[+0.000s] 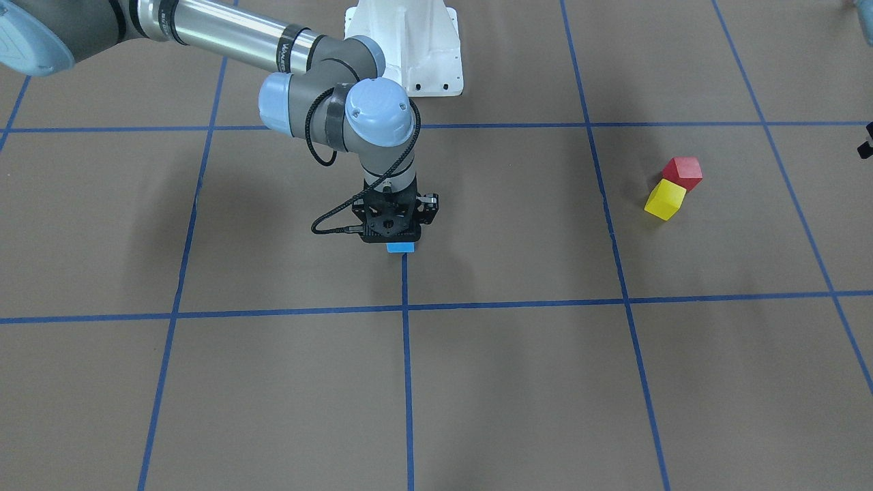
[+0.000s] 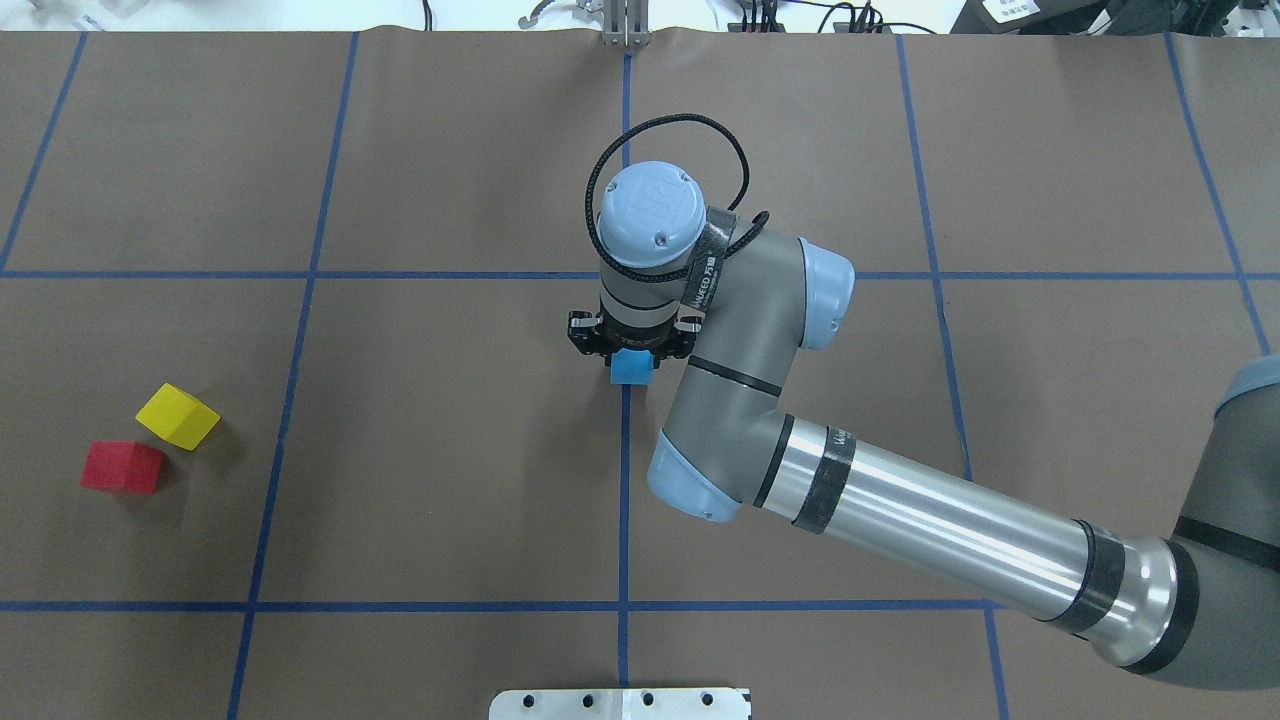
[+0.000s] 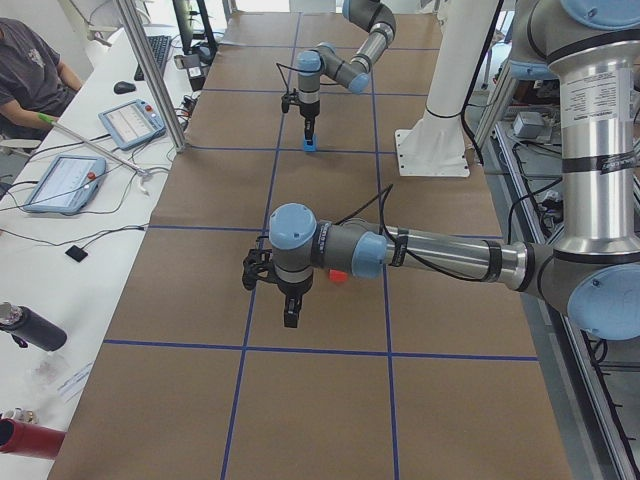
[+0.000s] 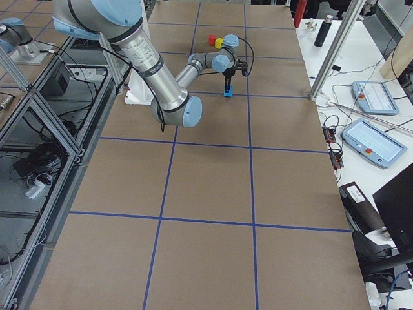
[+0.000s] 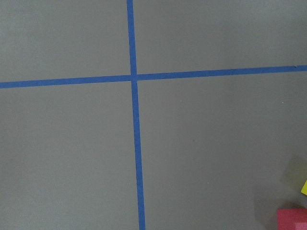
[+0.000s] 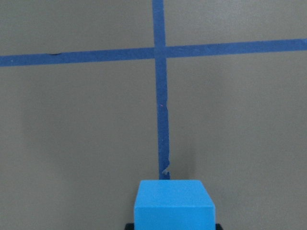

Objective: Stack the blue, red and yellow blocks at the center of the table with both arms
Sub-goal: 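Lower the blue cube onto the center grid crossing with the right gripper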

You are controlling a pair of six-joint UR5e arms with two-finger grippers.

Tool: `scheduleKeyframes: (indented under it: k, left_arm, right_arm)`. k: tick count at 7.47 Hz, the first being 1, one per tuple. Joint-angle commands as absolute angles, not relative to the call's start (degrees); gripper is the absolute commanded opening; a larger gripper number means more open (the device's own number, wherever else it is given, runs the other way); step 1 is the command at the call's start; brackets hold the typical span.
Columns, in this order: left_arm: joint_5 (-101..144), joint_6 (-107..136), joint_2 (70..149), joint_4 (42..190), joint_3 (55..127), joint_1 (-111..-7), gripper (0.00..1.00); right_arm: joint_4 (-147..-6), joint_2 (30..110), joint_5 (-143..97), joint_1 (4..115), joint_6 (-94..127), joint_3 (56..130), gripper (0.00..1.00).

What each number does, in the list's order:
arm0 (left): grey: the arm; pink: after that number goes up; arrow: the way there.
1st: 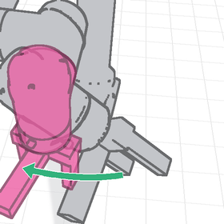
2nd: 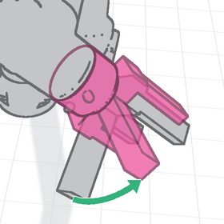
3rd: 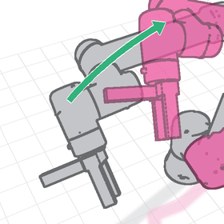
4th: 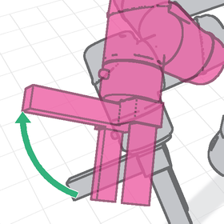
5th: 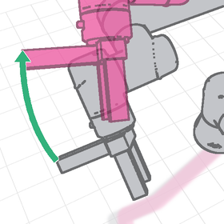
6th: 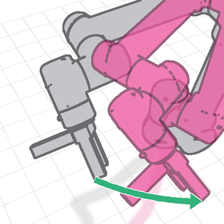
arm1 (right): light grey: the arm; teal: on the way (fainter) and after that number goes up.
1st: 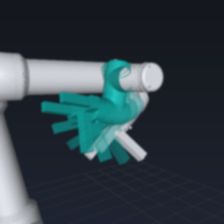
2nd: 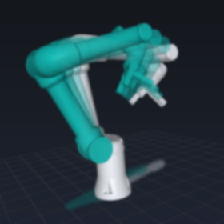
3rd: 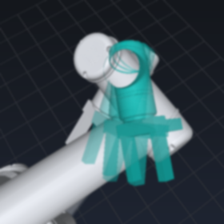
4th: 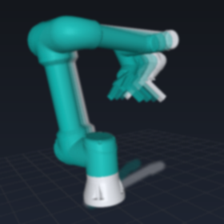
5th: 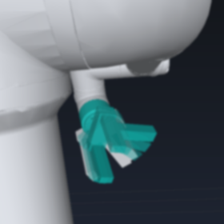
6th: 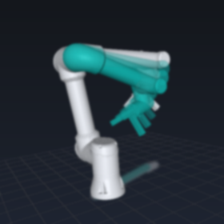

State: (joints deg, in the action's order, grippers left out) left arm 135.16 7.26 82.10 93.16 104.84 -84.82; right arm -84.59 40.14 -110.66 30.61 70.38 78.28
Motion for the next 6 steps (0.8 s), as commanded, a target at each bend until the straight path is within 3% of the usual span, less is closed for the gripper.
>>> scheduleKeyframes:
  k: [1,6]
  left_arm:
    - [135.18,7.21,82.00,93.16,104.85,-84.81,1.00]
    - [135.18,7.21,82.00,93.16,104.94,-84.81,1.00]
  right_arm:
    - [-83.85,39.73,-110.39,30.59,70.14,77.52,0.00]
    - [-83.67,39.73,-110.13,30.59,68.91,77.17,0.00]
